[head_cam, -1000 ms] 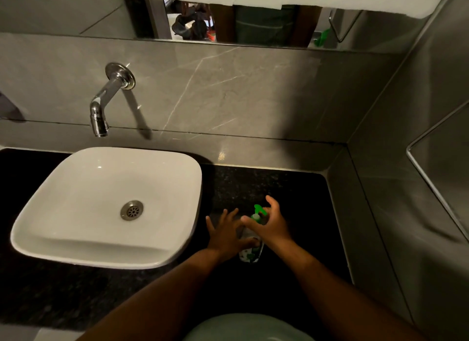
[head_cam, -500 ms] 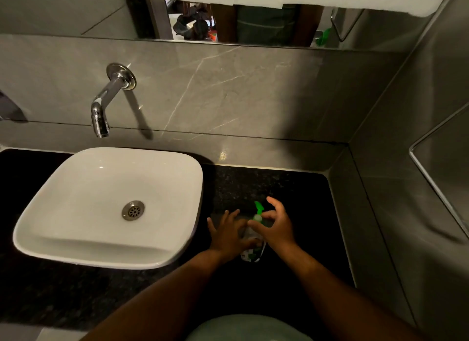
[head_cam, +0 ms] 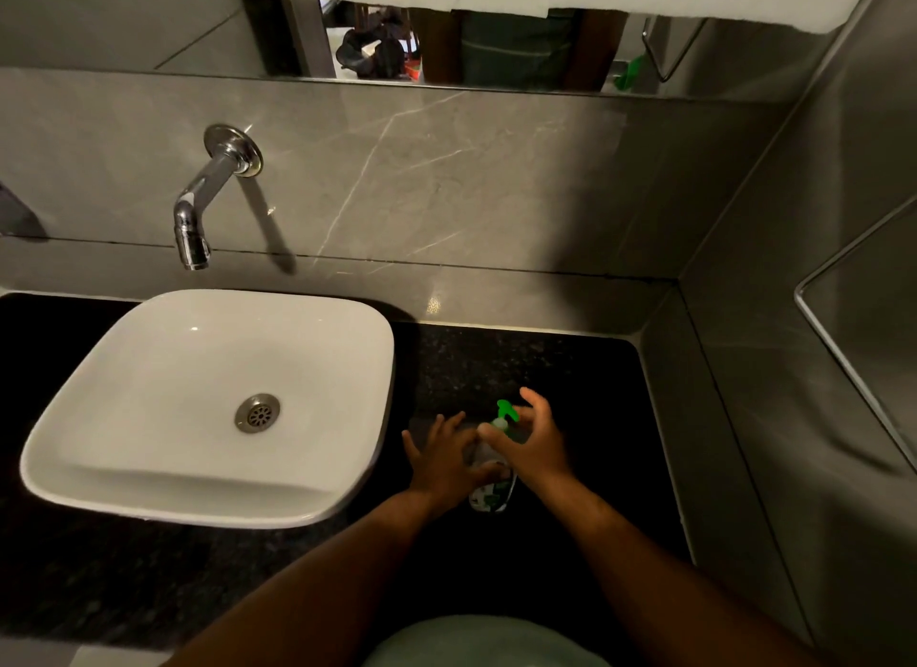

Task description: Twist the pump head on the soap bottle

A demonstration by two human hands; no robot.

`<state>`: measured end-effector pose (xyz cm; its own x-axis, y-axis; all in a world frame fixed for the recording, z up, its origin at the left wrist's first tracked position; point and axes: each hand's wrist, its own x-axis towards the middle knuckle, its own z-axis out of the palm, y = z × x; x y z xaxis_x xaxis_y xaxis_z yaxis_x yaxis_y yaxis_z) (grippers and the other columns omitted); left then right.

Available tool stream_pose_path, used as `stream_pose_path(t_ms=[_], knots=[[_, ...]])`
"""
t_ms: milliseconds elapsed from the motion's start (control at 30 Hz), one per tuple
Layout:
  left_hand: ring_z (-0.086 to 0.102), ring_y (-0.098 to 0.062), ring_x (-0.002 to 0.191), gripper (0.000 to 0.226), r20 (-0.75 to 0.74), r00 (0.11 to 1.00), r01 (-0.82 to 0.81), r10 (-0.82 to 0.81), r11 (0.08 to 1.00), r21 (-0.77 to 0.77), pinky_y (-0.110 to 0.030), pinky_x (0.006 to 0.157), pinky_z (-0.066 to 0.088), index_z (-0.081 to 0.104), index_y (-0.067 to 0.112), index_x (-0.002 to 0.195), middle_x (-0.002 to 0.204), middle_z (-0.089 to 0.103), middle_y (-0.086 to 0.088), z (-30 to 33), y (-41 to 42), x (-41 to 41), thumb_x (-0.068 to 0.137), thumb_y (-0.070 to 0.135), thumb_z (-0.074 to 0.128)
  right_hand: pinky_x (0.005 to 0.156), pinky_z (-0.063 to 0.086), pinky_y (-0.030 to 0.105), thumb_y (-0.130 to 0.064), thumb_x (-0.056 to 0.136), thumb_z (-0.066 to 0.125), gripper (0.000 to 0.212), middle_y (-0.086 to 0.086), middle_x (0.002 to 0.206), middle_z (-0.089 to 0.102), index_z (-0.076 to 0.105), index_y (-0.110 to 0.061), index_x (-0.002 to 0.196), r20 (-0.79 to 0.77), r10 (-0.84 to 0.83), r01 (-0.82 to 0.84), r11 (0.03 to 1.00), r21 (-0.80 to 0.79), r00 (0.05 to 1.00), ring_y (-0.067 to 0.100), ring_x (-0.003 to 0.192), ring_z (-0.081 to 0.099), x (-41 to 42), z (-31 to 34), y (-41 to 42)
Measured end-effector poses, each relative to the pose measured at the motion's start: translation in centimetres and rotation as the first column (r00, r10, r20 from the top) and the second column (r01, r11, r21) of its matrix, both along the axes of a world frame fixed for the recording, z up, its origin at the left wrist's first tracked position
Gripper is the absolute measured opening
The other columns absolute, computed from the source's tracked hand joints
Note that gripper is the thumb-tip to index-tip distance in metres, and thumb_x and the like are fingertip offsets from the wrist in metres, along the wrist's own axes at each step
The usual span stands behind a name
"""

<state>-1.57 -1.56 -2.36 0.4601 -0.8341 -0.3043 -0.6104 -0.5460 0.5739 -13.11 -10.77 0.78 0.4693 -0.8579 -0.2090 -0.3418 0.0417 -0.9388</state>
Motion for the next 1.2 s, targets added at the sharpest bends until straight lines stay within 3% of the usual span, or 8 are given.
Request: stream_pose_path(t_ms=[67, 233, 400, 500, 700, 900, 1067, 1200], knots=[[0.004, -0.017, 0.146, 0.074, 0.010, 1.000, -0.020, 0.020, 1.000, -0.001, -0.064, 0.105, -0.017, 0.050, 0.046, 0.125, 0.156, 0.024, 0.010, -0.1, 0.0, 0.2, 0.060, 0.078, 0.057, 0.077, 0.046, 0.008, -0.012, 0.074, 0.077, 0.079, 0.008, 0.123, 0.057, 0.034, -0.014, 0.140, 0.051, 0.045, -0.047, 0.998, 0.041, 0.998, 0.006, 0.105, 0.056, -0.2, -0.2, 0.0], [0.005, -0.017, 0.146, 0.080, 0.012, 1.000, -0.011, 0.011, 1.000, -0.009, -0.064, 0.105, -0.017, 0.051, 0.044, 0.124, 0.156, 0.026, 0.009, 0.0, -0.1, 0.0, 0.054, 0.083, 0.050, 0.066, 0.048, 0.013, -0.020, 0.064, 0.085, 0.074, -0.004, 0.086, 0.065, 0.050, -0.015, 0.129, -0.065, 0.000, 0.000, 1.000, 0.001, 0.998, 0.002, 0.077, 0.062, 0.2, 0.3, -0.6], [0.004, -0.017, 0.146, 0.073, -0.004, 1.000, -0.004, 0.004, 1.000, 0.026, -0.064, 0.106, -0.015, 0.052, 0.043, 0.126, 0.156, 0.025, 0.009, 0.1, -0.1, -0.1, 0.062, 0.076, 0.061, 0.071, 0.043, 0.007, -0.023, 0.075, 0.077, 0.050, -0.002, 0.109, 0.061, 0.058, -0.011, 0.120, -0.091, 0.081, -0.076, 0.995, 0.059, 0.993, 0.010, 0.096, 0.057, 0.4, 0.7, -0.5], [0.005, -0.019, 0.146, 0.067, -0.063, 0.998, -0.006, 0.008, 0.999, 0.032, -0.065, 0.106, -0.014, 0.054, 0.041, 0.125, 0.156, 0.025, 0.008, 0.4, 0.2, 0.1, 0.066, 0.072, 0.064, 0.097, 0.047, 0.027, -0.009, 0.083, 0.068, 0.043, 0.010, 0.124, 0.061, 0.056, -0.004, 0.124, -0.022, 0.263, -0.258, 0.958, 0.124, 0.965, 0.020, 0.111, 0.058, -0.6, 1.8, -1.6], [0.003, -0.023, 0.146, 0.064, -0.198, 0.979, 0.044, -0.037, 0.999, 0.030, -0.064, 0.107, -0.016, 0.054, 0.035, 0.129, 0.157, 0.024, 0.006, 1.6, 0.1, 0.8, 0.072, 0.060, 0.070, 0.091, 0.052, 0.028, 0.002, 0.083, 0.063, 0.041, 0.017, 0.121, 0.063, 0.055, 0.001, 0.123, 0.026, 0.532, -0.525, 0.827, 0.199, 0.847, 0.025, 0.110, 0.061, -0.9, 3.8, -3.4], [0.007, -0.020, 0.145, 0.069, -0.116, 0.992, -0.057, 0.056, 0.998, -0.007, -0.067, 0.103, -0.015, 0.051, 0.046, 0.128, 0.152, 0.030, 0.008, 0.7, 0.2, 0.1, 0.065, 0.070, 0.066, 0.089, 0.053, 0.039, -0.002, 0.078, 0.070, 0.065, 0.025, 0.107, 0.068, 0.042, -0.014, 0.135, 0.066, 0.377, -0.382, 0.913, 0.141, 0.924, 0.027, 0.098, 0.066, -0.5, 2.9, -2.3], [-0.001, -0.018, 0.146, 0.069, 0.050, 0.989, -0.138, 0.137, 0.990, 0.019, -0.070, 0.101, -0.016, 0.058, 0.043, 0.119, 0.152, 0.029, 0.009, 0.0, 0.0, -0.9, 0.060, 0.078, 0.056, 0.071, 0.049, 0.008, -0.008, 0.074, 0.076, 0.065, -0.009, 0.105, 0.062, 0.044, -0.025, 0.128, 0.077, 0.135, -0.135, 0.991, -0.011, 0.988, -0.005, 0.090, 0.063, 0.2, 1.0, -0.1], [-0.003, -0.019, 0.146, 0.055, 0.133, 0.977, -0.175, 0.169, 0.984, 0.028, -0.070, 0.103, -0.015, 0.061, 0.041, 0.117, 0.153, 0.027, 0.008, 0.3, 0.1, -1.4, 0.069, 0.069, 0.059, 0.080, 0.048, 0.015, -0.014, 0.074, 0.076, 0.067, -0.018, 0.108, 0.058, 0.043, -0.032, 0.129, 0.058, 0.043, -0.039, 0.997, -0.068, 0.997, -0.002, 0.096, 0.060, 0.9, 0.2, 0.9]])
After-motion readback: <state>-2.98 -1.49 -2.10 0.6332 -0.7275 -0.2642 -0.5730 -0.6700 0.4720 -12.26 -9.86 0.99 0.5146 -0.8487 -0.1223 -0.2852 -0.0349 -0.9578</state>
